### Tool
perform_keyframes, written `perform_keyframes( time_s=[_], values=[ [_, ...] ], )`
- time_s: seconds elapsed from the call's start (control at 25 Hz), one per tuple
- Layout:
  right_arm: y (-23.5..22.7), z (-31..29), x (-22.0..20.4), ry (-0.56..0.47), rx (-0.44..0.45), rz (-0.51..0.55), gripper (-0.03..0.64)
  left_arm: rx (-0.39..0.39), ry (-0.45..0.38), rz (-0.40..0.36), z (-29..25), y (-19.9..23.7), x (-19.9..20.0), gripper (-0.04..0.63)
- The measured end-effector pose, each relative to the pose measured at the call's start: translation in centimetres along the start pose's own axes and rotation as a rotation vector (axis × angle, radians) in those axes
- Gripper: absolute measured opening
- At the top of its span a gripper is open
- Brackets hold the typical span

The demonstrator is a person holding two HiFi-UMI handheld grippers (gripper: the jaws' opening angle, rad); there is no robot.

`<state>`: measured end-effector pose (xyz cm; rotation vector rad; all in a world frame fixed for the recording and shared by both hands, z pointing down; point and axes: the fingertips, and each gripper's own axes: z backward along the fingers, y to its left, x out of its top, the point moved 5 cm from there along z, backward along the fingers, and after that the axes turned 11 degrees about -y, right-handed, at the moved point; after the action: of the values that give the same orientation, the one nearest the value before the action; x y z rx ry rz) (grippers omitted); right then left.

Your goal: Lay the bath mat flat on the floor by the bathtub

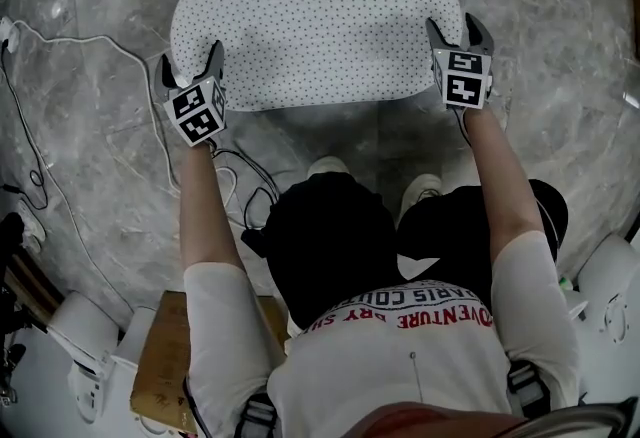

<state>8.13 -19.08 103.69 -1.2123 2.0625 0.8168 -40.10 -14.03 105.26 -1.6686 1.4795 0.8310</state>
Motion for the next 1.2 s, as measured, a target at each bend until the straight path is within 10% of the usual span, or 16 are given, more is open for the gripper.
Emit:
perform_keyframes(
  time_s=[0.28,0.4,0.52,1.2],
  values=[
    [1.0,0.5,1.8,-0.015,0.057,-0.04,0.241,-0.116,0.016,0.038,1.0,-2.5,1.9,0.444],
    [1.3,1.5,3.2,-0.06,0.058,-0.063,0.091,-0.098,0.003,0.022,1.8,-3.3,3.5,0.157],
    [1.5,2.7,5.2,-0.128,0.076,-0.093,0.02,-0.129,-0.039,0.004,2.8,-4.3,6.0,0.012],
    [-1.5,18.5,27.2,-0.54,0.228,-0.091,0.008,-0.364,-0.368,-0.023,16.8,-11.6,33.9,0.011]
  ],
)
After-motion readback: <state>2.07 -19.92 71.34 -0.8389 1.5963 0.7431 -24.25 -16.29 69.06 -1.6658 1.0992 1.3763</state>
